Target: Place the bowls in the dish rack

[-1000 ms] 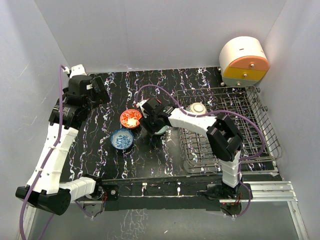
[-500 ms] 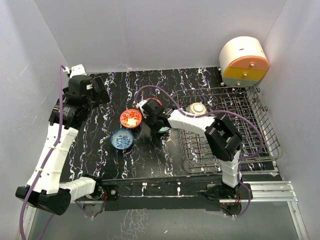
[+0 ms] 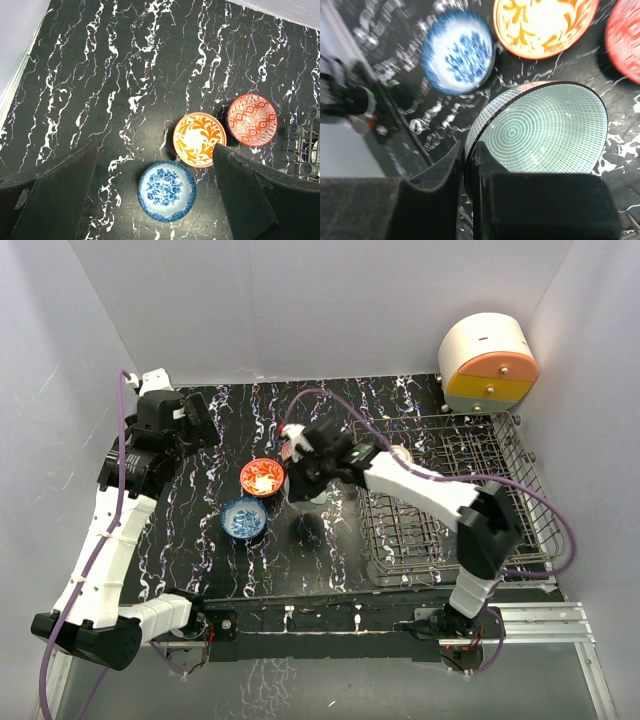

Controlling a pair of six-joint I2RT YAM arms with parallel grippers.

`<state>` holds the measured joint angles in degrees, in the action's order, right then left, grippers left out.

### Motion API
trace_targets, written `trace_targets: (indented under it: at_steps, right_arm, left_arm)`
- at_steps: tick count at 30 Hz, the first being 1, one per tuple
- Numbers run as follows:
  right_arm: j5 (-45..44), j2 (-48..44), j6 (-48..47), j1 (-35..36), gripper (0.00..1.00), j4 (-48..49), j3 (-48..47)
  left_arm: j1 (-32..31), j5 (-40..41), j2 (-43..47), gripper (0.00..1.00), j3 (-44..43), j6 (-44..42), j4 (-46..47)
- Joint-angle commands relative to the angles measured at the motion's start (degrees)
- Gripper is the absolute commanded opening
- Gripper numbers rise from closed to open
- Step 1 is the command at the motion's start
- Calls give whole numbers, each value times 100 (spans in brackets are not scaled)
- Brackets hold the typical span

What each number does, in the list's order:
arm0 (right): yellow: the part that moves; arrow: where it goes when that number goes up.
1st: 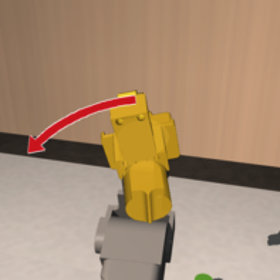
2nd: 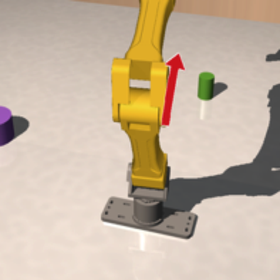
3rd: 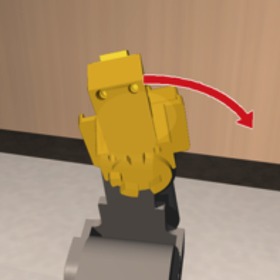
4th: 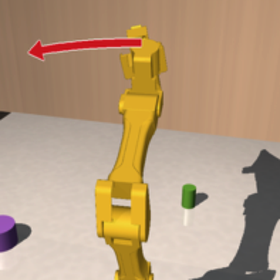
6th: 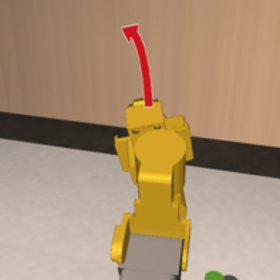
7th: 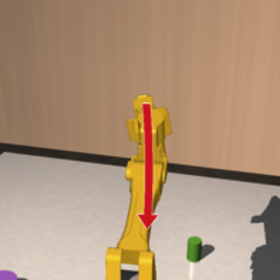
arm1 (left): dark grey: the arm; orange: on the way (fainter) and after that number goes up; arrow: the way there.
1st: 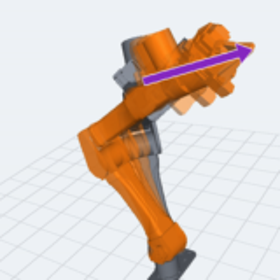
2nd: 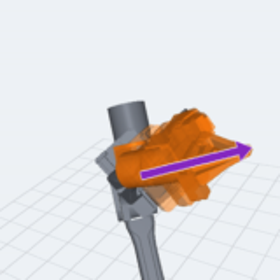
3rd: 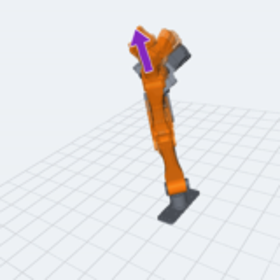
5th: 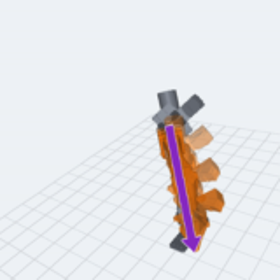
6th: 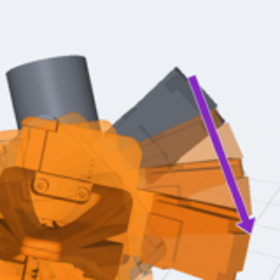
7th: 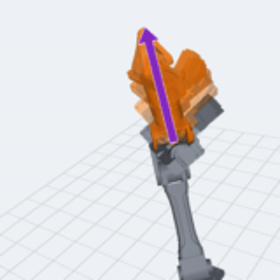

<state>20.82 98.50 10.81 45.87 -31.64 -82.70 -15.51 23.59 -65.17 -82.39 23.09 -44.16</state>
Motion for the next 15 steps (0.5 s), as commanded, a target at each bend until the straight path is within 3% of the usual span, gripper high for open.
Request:
trace_targets:
  at_steps: [1,7,10,15]
  right_arm:
    - [1212,-1224,916,-1070,8,897,319]
    - [2507,-2129,1624,-2770,8,1347,1464]
    - [2720,-2381,1767,-3101,8,1457,1910]
    - [3199,-2782,2568,-3842,8,2421,2804]
  left_arm:
    - [-23,89,115,96,-20,-81,-5]
    - [-24,-16,5,97,-64,-99,62]
    - [-23,-75,-50,96,-91,-71,96]
    - [-26,-173,-212,96,-224,-147,110]
